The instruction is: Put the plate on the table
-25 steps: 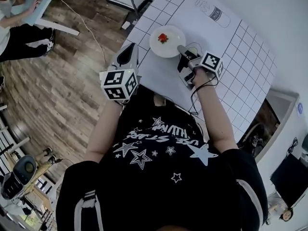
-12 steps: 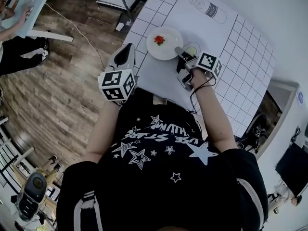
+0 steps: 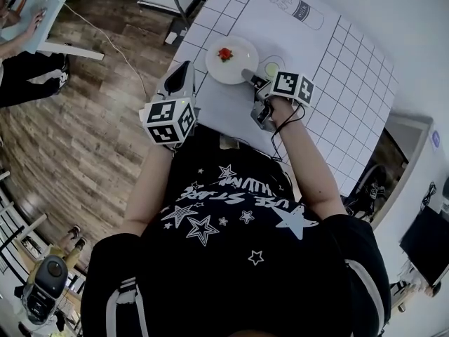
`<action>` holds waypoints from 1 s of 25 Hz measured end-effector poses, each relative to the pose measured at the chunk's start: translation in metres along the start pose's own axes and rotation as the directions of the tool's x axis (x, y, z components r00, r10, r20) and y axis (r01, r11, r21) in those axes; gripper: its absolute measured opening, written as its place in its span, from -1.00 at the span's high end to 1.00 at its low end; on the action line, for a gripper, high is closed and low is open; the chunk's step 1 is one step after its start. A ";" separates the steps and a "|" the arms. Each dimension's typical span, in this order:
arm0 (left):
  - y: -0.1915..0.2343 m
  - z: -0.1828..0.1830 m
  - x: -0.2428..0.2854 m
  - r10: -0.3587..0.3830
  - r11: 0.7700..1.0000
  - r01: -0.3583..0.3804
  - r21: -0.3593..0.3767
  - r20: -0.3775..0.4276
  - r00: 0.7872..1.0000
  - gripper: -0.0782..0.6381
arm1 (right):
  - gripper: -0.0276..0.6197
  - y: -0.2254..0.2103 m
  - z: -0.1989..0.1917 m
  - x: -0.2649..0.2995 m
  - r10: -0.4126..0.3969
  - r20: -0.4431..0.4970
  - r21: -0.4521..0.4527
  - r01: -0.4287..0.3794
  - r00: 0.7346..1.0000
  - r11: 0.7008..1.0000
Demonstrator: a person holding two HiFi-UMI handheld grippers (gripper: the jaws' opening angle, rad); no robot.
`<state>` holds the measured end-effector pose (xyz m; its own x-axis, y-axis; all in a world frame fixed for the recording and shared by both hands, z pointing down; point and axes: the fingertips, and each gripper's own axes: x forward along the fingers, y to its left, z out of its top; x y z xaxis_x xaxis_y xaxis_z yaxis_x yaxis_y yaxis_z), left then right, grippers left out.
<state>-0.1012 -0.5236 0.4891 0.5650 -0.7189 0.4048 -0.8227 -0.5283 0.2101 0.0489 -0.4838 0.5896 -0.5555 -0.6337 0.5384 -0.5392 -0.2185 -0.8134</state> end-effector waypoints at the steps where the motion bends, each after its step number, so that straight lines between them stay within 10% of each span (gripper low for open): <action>1: -0.001 -0.001 -0.002 0.004 1.000 -0.004 0.001 0.002 1.000 0.76 | 0.53 0.000 -0.002 -0.002 -0.002 -0.009 -0.007 0.002 1.000 1.000; 7: -0.011 -0.002 -0.016 0.033 0.999 -0.033 -0.003 0.021 0.999 0.76 | 0.50 -0.009 0.004 -0.024 -0.001 0.012 -0.024 0.002 1.000 1.000; 12: -0.030 0.001 -0.026 0.046 0.999 -0.046 0.003 0.040 0.998 0.76 | 0.50 0.013 0.017 -0.051 0.185 0.066 -0.020 -0.184 0.980 0.983; 25: -0.092 -0.015 -0.078 0.153 0.988 -0.149 -0.042 0.100 0.983 0.76 | 0.85 0.027 0.007 -0.111 0.308 -0.051 -0.255 -0.310 0.950 0.916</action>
<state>-0.0704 -0.4116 0.4514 0.4360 -0.8327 0.3414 -0.8998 -0.3955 0.1845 0.1009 -0.4246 0.5059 -0.7258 -0.6316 0.2725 -0.4829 0.1858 -0.8557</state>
